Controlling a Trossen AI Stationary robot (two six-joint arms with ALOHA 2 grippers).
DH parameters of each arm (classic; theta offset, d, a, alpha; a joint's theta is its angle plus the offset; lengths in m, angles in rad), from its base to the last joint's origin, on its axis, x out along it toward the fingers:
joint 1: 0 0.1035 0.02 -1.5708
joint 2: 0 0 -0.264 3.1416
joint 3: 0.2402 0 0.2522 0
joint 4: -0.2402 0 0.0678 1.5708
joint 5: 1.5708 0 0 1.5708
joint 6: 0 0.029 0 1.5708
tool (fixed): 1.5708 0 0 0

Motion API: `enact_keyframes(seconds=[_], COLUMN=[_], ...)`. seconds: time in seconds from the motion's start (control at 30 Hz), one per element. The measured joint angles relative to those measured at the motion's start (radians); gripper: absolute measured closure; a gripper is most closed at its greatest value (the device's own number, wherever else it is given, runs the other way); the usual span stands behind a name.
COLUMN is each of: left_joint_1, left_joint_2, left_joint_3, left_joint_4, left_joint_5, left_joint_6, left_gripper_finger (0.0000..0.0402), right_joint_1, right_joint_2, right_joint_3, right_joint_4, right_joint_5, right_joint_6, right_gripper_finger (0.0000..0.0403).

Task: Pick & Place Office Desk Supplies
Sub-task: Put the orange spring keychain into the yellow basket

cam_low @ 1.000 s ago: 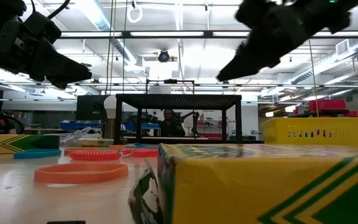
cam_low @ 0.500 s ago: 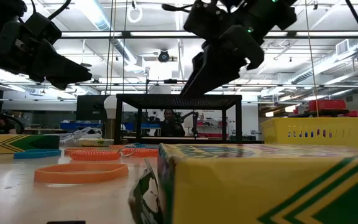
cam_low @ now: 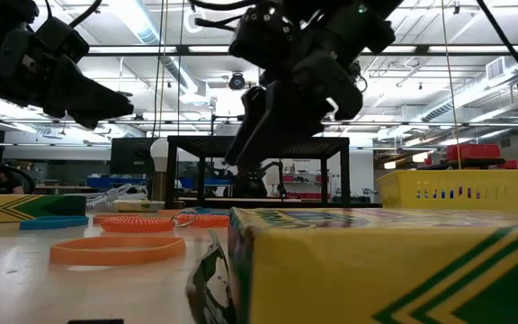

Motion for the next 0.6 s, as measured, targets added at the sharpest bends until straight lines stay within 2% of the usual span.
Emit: enact_keyframes(seconds=[0.23,0.6], left_joint_1=[0.0,0.0], left_joint_2=[0.0,0.0], left_joint_3=[0.0,0.0], left_joint_4=[0.003,0.012], left_joint_5=[0.0,0.0], left_joint_6=[0.003,0.009], left_gripper_finger=[0.0253,0.0253], right_joint_1=[-0.024,-0.067], right_joint_2=[0.076,0.141], right_joint_3=[0.077,0.135], right_joint_4=[-0.063,-0.077], right_joint_5=[-0.022,-0.125], right_joint_6=[-0.069,-0.137], right_gripper_finger=[0.0185,0.0186])
